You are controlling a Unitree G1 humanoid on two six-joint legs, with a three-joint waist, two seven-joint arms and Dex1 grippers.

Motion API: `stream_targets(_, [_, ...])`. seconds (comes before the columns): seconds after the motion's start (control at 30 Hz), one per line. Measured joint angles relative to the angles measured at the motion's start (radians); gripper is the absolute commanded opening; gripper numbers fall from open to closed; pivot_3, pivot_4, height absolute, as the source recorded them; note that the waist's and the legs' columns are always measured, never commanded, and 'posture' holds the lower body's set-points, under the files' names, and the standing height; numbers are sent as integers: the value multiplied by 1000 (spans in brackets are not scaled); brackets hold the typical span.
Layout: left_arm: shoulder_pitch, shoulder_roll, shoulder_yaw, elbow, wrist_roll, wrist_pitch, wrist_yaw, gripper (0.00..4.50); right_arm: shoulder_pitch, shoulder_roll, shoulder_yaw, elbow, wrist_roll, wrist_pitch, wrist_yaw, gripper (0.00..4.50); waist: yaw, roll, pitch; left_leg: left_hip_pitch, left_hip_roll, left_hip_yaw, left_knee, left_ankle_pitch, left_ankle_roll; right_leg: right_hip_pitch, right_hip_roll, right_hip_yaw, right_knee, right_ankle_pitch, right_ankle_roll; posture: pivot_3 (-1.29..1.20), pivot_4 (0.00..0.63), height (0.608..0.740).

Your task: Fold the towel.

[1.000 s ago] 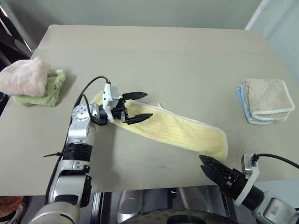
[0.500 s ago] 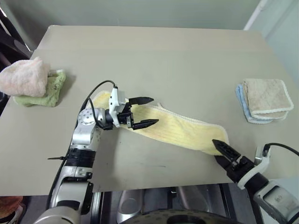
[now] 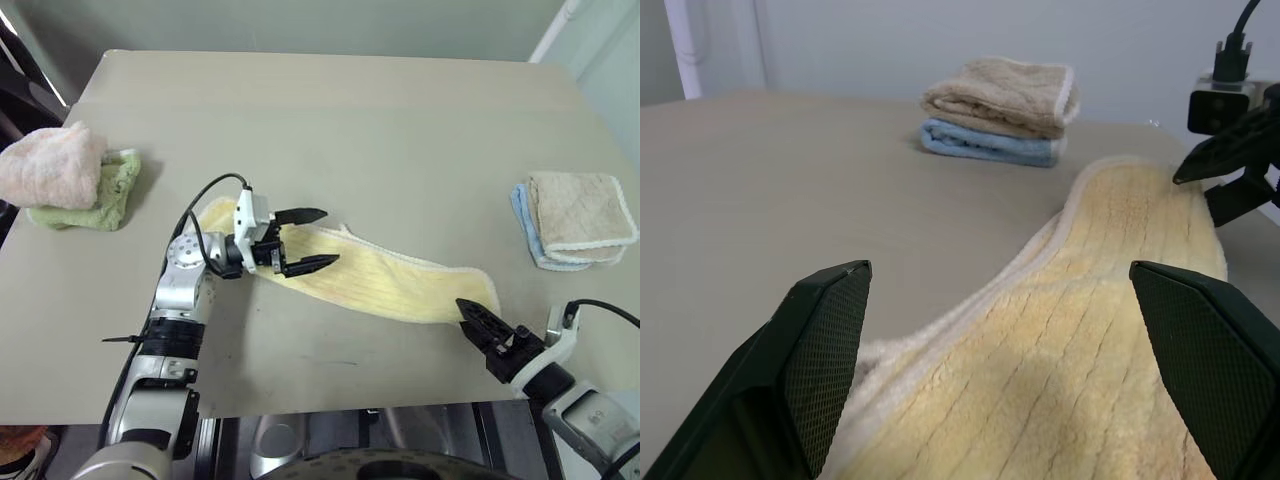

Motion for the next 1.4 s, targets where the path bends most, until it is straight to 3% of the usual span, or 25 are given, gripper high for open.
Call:
stream_targets(0.07, [-1, 3, 0, 14, 1, -16, -1, 4500, 32, -13, -11, -1, 0, 16, 33, 809, 0, 0, 0, 0, 0, 0, 0, 0, 0, 0, 0, 0, 0, -1, 2, 0, 150, 703])
stream_targets(0.5, [-5, 4, 0, 60, 17, -66, 1, 4500, 130, -106, -83, -21, -1, 41, 143, 809, 0, 0, 0, 0, 0, 0, 1, 0, 0, 0, 0, 0, 0, -1, 1, 0, 150, 703])
stream_targets(0.63, [-7, 3, -1, 59, 17, -66, 6, 4500, 149, -109, -88, -37, -1, 39, 148, 1628, 0, 0, 0, 0, 0, 0, 1, 0, 0, 0, 0, 0, 0, -1, 1, 0, 150, 703])
stream_targets(0.9, [-24, 4, -3, 59, 21, -66, 19, 4500, 239, -114, -86, -54, -1, 49, 224, 4348, 0, 0, 0, 0, 0, 0, 1, 0, 0, 0, 0, 0, 0, -1, 2, 0, 150, 703])
stream_targets(1.4, [-24, 3, -4, 68, 24, -89, 19, 4500, 89, -35, -59, 40, 8, 69, 94, 4464, -3, 0, 0, 1, 0, 0, 4, 0, 1, 2, 0, 0, 0, 1, 2, 0, 150, 703])
